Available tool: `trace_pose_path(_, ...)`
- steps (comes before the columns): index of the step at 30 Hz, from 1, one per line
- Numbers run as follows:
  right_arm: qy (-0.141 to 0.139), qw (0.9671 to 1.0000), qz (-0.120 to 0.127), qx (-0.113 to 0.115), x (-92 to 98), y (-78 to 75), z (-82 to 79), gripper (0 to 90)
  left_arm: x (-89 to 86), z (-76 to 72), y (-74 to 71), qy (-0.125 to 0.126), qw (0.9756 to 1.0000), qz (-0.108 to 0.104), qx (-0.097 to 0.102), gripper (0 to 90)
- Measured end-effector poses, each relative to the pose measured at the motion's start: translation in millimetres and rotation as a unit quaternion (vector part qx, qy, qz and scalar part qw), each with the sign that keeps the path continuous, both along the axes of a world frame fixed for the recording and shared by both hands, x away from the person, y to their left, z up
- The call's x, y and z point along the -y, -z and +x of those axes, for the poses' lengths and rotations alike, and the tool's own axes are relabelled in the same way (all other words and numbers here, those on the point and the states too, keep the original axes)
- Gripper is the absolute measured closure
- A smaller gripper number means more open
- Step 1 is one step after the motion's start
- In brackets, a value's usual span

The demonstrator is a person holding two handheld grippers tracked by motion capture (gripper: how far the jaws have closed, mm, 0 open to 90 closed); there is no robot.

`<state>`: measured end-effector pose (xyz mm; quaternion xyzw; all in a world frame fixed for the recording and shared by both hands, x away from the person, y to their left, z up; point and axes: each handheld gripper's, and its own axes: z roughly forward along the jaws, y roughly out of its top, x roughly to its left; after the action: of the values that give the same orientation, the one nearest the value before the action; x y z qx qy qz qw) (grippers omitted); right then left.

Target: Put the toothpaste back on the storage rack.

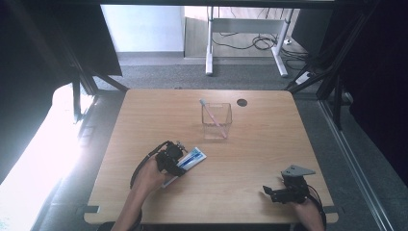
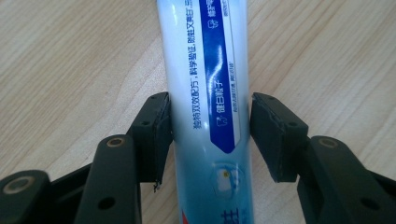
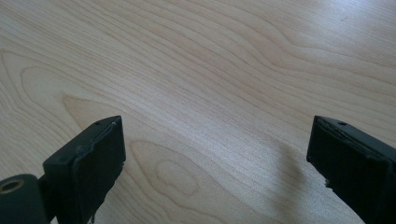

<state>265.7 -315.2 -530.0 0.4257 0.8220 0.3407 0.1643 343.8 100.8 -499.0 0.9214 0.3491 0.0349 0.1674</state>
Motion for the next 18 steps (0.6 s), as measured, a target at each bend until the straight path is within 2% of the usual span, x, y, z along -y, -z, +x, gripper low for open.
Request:
trace_pose_path(10, -0.001, 1.0000, -0.001, 0.000, -0.2, 0.0, -0.2, 4.5, 3.1, 2.2, 3.9, -0.011, 0.9999, 0.004, -0.013, 50.3)
trace_pose_path(15, 0.000, 1.0000, -0.001, 0.000, 0.1, 0.0, -0.1, 4.5, 1.4, -0.2, -0.5, -0.007, 1.0000, -0.001, -0.004, 64.5)
trace_pose_path(18, 0.000, 1.0000, -0.001, 0.000, 0.0, 0.0, -0.2, 4.5, 0.2, -1.2, -2.1, -0.004, 1.0000, -0.005, 0.000, 68.7)
